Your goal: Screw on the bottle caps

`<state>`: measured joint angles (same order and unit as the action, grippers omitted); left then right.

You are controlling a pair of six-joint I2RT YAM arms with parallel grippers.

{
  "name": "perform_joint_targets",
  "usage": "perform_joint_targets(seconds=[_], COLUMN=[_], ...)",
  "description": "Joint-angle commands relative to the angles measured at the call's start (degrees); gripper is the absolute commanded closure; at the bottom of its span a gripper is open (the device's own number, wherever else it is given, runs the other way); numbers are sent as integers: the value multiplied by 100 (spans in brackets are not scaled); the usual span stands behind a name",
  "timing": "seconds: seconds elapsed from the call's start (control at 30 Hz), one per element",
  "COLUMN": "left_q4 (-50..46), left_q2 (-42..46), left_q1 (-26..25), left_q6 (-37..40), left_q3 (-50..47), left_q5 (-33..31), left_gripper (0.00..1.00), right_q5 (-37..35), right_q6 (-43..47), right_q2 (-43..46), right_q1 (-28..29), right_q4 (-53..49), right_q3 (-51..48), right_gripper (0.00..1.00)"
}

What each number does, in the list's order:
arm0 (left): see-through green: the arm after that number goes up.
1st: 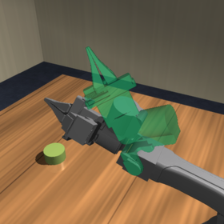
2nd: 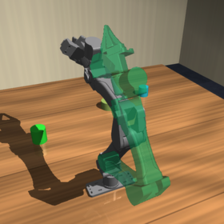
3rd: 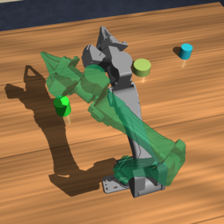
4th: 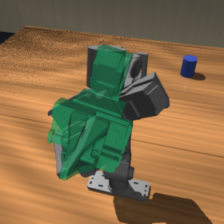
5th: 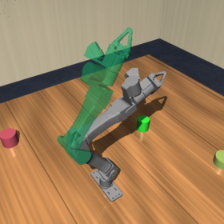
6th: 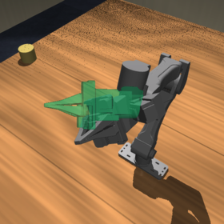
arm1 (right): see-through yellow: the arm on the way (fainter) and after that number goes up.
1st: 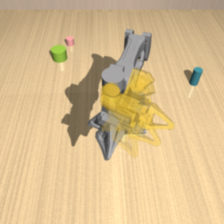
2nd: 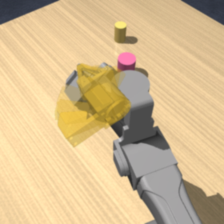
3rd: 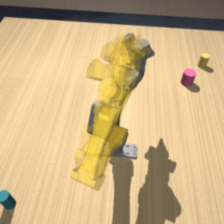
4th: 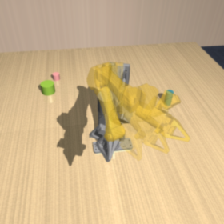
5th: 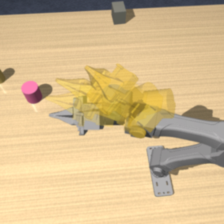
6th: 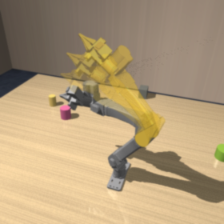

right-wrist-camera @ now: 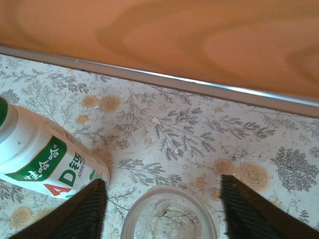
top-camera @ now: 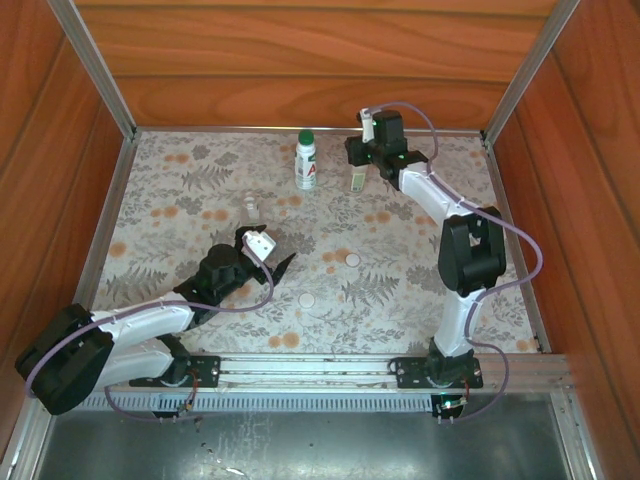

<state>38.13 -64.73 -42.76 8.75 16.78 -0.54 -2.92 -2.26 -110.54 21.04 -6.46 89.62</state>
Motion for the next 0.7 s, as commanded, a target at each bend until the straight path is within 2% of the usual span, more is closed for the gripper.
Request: perform_joint_targets(seconds=[0.0, 0.23, 0.47, 0.6, 0.67], left_q4=[81, 81, 88, 239, 629], left_q2=[-23, -20, -55, -216, -296], left_q1=[-32, -39, -17, 172, 342], left_q6=[-5, 0, -119, -269, -528], left_q3=[159, 141, 151, 180, 72], left_q5=[85, 93, 228, 678, 848], left_gripper=[0, 0, 0, 0, 0], right_q5=[120, 206, 854, 1225, 1108], right_q6=[-73, -55, 285, 577, 666], right_q2=[-82, 12, 667, 1221, 1484], right_q1=[23, 24, 102, 300, 483], right_q4=[-25, -57, 369, 528, 602], right_q3=[59, 3, -757, -1427, -1793], right_gripper=[47, 66, 67, 67, 67])
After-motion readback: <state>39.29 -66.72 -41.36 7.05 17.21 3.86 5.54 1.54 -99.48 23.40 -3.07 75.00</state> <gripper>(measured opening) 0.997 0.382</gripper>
